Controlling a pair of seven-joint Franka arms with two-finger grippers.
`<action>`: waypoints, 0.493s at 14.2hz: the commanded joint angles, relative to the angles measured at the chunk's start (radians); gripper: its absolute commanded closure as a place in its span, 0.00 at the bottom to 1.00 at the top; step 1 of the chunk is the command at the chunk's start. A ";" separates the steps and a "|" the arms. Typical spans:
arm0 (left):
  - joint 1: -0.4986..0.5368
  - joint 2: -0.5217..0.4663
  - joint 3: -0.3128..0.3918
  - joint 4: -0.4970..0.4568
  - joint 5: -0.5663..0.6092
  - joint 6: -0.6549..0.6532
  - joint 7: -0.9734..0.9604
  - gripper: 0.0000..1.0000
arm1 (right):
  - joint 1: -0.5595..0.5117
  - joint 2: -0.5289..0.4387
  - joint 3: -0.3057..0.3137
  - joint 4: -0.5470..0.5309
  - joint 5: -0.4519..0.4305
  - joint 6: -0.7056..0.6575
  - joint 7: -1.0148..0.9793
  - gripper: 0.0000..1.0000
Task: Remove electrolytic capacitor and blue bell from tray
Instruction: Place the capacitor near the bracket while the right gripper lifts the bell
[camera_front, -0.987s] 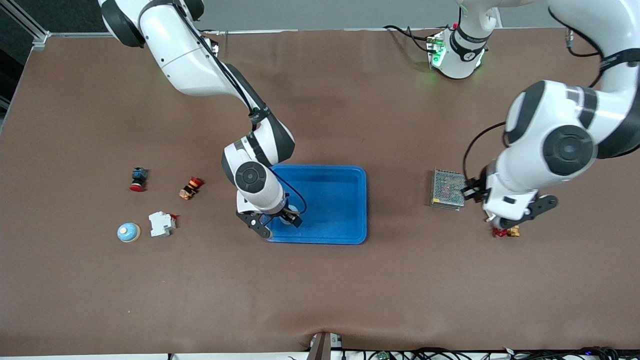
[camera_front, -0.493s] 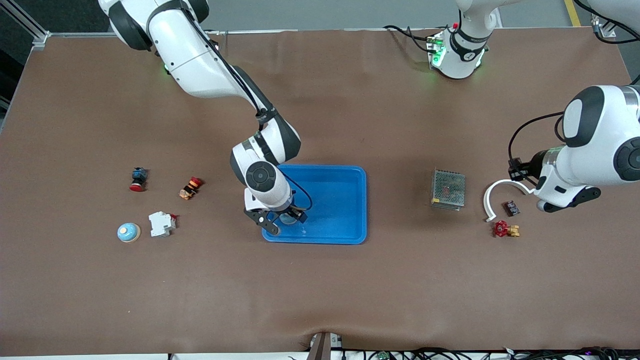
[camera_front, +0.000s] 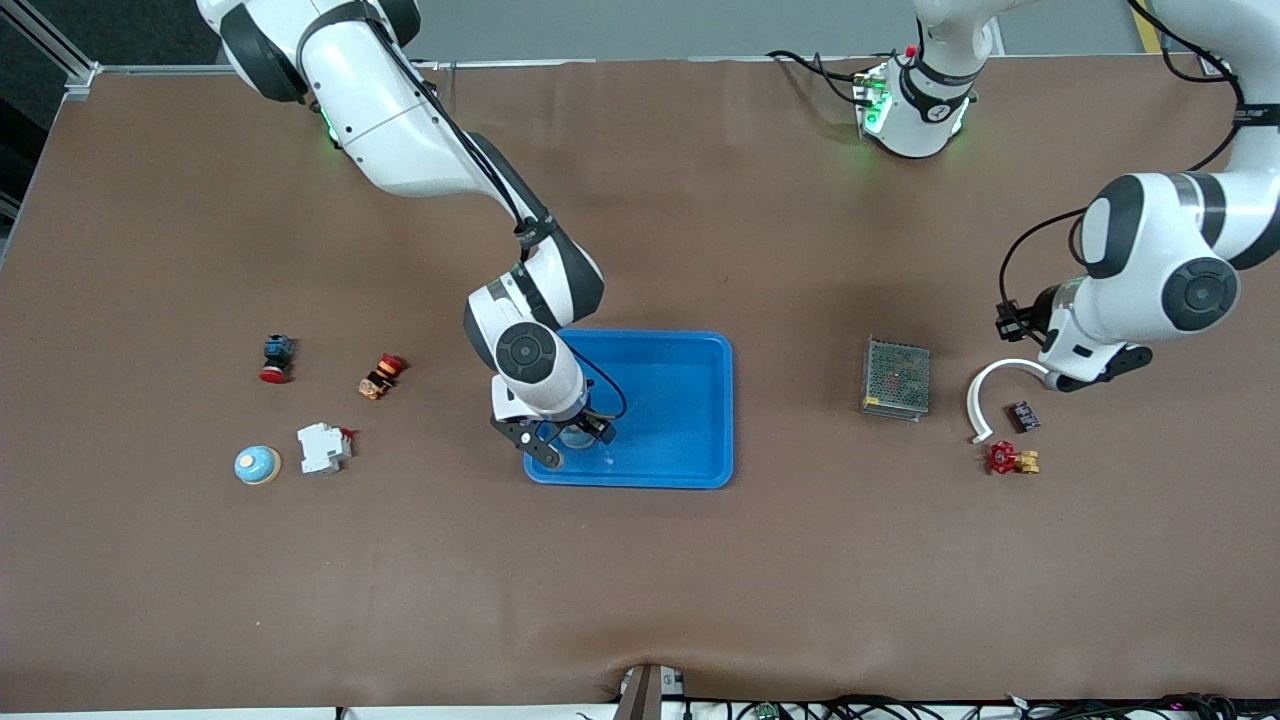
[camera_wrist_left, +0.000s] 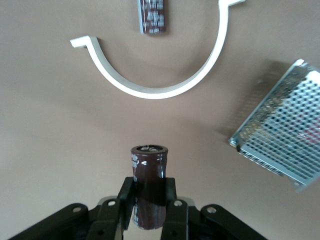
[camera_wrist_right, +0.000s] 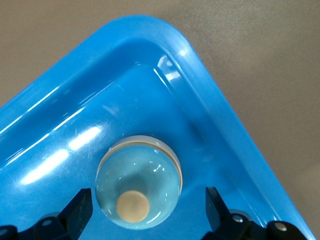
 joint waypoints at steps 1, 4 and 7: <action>0.034 -0.048 -0.005 -0.156 -0.002 0.131 0.027 1.00 | 0.013 0.024 -0.012 0.027 -0.007 0.007 0.008 0.00; 0.092 -0.023 -0.007 -0.238 0.088 0.284 0.032 1.00 | 0.013 0.024 -0.012 0.027 -0.007 0.007 0.008 0.19; 0.134 0.030 -0.007 -0.276 0.150 0.417 0.032 1.00 | 0.013 0.024 -0.012 0.027 -0.007 0.007 0.008 0.49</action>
